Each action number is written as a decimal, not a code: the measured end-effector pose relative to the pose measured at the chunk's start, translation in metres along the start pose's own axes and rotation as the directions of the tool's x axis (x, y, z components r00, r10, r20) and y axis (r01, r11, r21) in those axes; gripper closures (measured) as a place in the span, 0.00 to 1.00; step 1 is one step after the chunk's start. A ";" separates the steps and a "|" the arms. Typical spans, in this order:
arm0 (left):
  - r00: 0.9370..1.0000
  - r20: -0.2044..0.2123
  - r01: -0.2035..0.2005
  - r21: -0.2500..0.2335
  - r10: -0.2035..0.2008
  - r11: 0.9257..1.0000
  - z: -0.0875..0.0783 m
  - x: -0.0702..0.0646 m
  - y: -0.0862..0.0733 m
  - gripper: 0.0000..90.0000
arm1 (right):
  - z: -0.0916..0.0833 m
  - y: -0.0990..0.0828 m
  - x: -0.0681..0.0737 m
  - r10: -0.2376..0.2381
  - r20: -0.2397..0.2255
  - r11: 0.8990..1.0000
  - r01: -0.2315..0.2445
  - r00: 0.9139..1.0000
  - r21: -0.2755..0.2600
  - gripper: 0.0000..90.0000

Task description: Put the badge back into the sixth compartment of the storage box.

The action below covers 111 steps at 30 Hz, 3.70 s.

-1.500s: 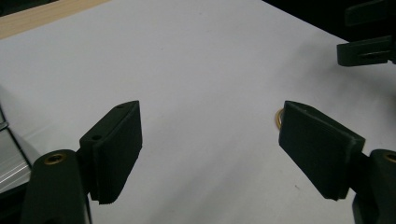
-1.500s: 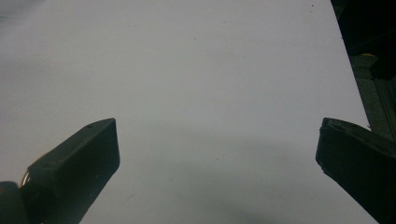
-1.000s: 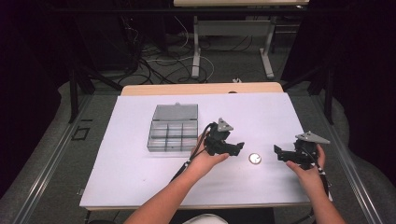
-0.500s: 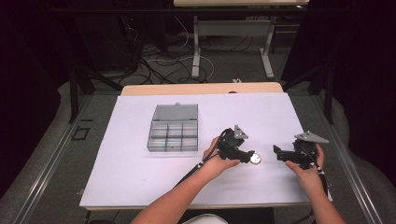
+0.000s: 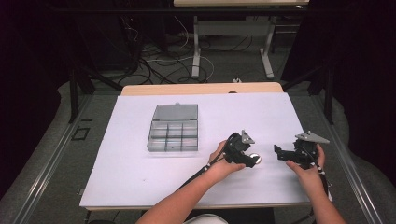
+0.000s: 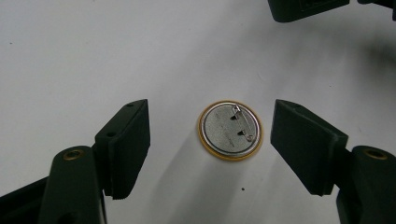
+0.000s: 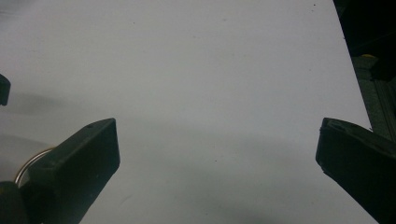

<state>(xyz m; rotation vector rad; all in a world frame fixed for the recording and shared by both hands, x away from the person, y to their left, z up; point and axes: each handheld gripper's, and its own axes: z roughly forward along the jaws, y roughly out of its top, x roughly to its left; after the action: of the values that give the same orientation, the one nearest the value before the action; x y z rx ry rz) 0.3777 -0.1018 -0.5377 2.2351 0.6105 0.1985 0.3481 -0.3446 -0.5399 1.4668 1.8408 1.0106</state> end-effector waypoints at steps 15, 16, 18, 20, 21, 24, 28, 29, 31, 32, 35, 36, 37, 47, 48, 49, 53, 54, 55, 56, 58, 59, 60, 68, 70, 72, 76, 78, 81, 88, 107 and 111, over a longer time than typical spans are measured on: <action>1.000 0.024 0.002 0.017 -0.002 1.000 0.019 -0.006 -0.002 0.37 | 0.001 0.000 0.001 0.003 -0.001 1.000 -0.003 1.000 0.004 0.00; 1.000 0.029 -0.002 0.022 0.002 1.000 0.019 -0.005 -0.002 0.37 | 0.001 0.000 0.001 0.002 -0.001 1.000 -0.002 1.000 0.004 0.00; 1.000 0.029 -0.003 0.022 0.002 1.000 0.021 -0.005 -0.002 0.38 | 0.002 0.000 0.000 -0.010 0.001 1.000 0.010 1.000 0.002 0.00; 1.000 0.021 -0.005 0.019 0.005 1.000 0.022 -0.005 -0.002 0.38 | 0.002 -0.001 0.001 -0.002 0.001 1.000 0.002 1.000 0.007 0.00; 1.000 0.027 -0.006 0.021 0.005 1.000 0.023 -0.005 -0.003 0.39 | 0.002 -0.001 0.001 -0.007 0.001 1.000 0.007 1.000 0.006 0.00; 1.000 0.027 -0.008 0.029 0.007 1.000 0.025 -0.006 -0.003 0.39 | 0.002 -0.001 0.001 -0.009 0.000 1.000 0.009 1.000 0.004 0.00; 0.999 0.029 -0.017 0.034 0.016 0.999 0.028 -0.008 -0.003 0.41 | 0.002 0.000 0.000 -0.010 0.001 1.000 0.010 1.000 0.003 0.00; 0.999 0.029 -0.025 0.044 0.023 0.999 0.028 -0.008 -0.003 0.41 | 0.002 0.000 0.000 -0.011 0.001 1.000 0.011 1.000 0.003 0.00; 0.999 0.019 -0.035 0.037 0.034 0.999 0.030 -0.009 -0.003 0.41 | 0.002 -0.001 0.000 -0.009 0.000 1.000 0.009 1.000 0.005 0.00; 0.999 0.028 -0.037 0.045 0.036 0.998 0.030 -0.010 -0.003 0.42 | 0.002 0.000 0.000 -0.009 -0.001 1.000 0.009 1.000 0.003 0.00; 0.999 0.016 -0.046 0.046 0.045 0.998 0.031 -0.011 -0.004 0.42 | 0.002 0.000 0.001 -0.009 -0.001 1.000 0.009 1.000 0.004 0.00; 0.999 0.018 -0.048 0.047 0.047 0.998 0.032 -0.011 -0.004 0.42 | 0.002 0.000 0.001 -0.009 -0.001 1.000 0.009 1.000 0.004 0.00; 0.999 0.020 -0.051 0.051 0.050 0.997 0.031 -0.011 -0.004 0.42 | 0.002 0.000 0.001 -0.009 -0.002 1.000 0.009 1.000 0.004 0.00; 0.998 0.018 -0.059 0.042 0.059 0.997 0.032 -0.011 -0.004 0.46 | 0.003 -0.001 0.002 -0.008 0.004 1.000 0.008 1.000 0.003 0.00; 0.998 0.018 -0.056 0.037 0.056 0.998 0.033 -0.011 -0.004 0.46 | 0.003 -0.001 0.002 -0.008 0.004 1.000 0.008 1.000 0.003 0.00; 0.998 0.018 -0.056 0.038 0.055 0.998 0.032 -0.011 -0.004 0.46 | 0.003 -0.001 0.001 -0.007 -0.002 1.000 0.007 1.000 0.006 0.00; 0.998 0.014 -0.060 0.045 0.060 0.997 0.032 -0.012 -0.004 0.47 | 0.003 -0.001 0.001 -0.006 -0.003 1.000 0.006 1.000 0.007 0.00; 0.998 0.014 -0.060 0.046 0.059 0.997 0.032 -0.012 -0.004 0.47 | 0.003 -0.001 0.001 -0.005 -0.003 1.000 0.005 1.000 0.007 0.00; 0.998 0.015 -0.057 0.048 0.056 0.997 0.031 -0.012 -0.004 0.47 | 0.003 -0.001 0.001 -0.003 0.000 1.000 0.003 1.000 0.007 0.00; 0.998 0.015 -0.055 0.045 0.055 0.997 0.032 -0.012 -0.004 0.47 | 0.003 -0.001 0.001 -0.003 0.000 1.000 0.003 1.000 0.007 0.00; 0.998 0.016 -0.055 0.044 0.054 0.998 0.032 -0.012 -0.004 0.48 | 0.003 -0.001 0.001 -0.003 -0.003 1.000 0.003 1.000 0.007 0.00; 0.998 0.019 -0.055 0.045 0.054 0.997 0.031 -0.012 -0.004 0.50 | 0.003 -0.001 0.001 -0.007 -0.003 1.000 0.007 1.000 0.007 0.00; 0.998 0.020 -0.055 0.045 0.055 0.997 0.031 -0.012 -0.004 0.52 | 0.003 -0.001 0.001 -0.006 -0.004 1.000 0.006 1.000 0.006 0.00; 0.999 0.018 -0.052 0.046 0.051 0.998 0.031 -0.012 -0.004 0.52 | 0.003 -0.001 0.001 -0.007 -0.001 1.000 0.007 1.000 0.011 0.00; 0.998 0.017 -0.053 0.046 0.052 0.998 0.031 -0.012 -0.004 0.52 | 0.003 -0.001 0.001 -0.008 -0.003 1.000 0.008 1.000 0.006 0.00; 0.998 0.017 -0.053 0.047 0.052 0.997 0.031 -0.012 -0.004 0.52 | 0.003 -0.001 0.001 -0.007 -0.004 1.000 0.007 1.000 0.005 0.00; 0.999 0.015 -0.052 0.046 0.052 0.998 0.031 -0.012 -0.004 0.52 | 0.003 -0.001 0.001 -0.006 -0.004 1.000 0.006 1.000 0.005 0.00; 0.999 0.015 -0.053 0.046 0.052 0.998 0.031 -0.012 -0.004 0.52 | 0.003 -0.001 0.001 -0.006 -0.004 1.000 0.006 1.000 0.005 0.00; 0.999 0.009 -0.052 0.041 0.052 0.998 0.031 -0.012 -0.004 0.52 | 0.003 -0.001 0.001 -0.006 -0.004 1.000 0.006 1.000 0.005 0.00; 1.000 0.001 -0.031 0.030 0.031 0.999 0.028 -0.010 -0.002 0.52 | 0.003 -0.001 0.001 -0.007 -0.005 1.000 0.007 1.000 0.005 0.00; 1.000 -0.021 0.020 0.006 -0.019 1.000 0.008 0.001 0.004 0.52 | 0.004 -0.001 0.002 -0.006 -0.005 1.000 0.006 1.000 0.007 0.00; 0.999 -0.038 0.036 -0.009 -0.037 0.999 0.003 0.004 0.005 0.52 | 0.004 -0.001 0.001 -0.017 -0.005 1.000 0.017 1.000 0.007 0.00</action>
<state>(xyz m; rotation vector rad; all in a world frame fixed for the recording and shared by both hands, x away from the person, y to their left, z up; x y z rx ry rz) 0.3842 -0.1042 -0.5359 2.2152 0.6692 0.2246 0.3503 -0.3425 -0.5429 1.4519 1.8592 1.0013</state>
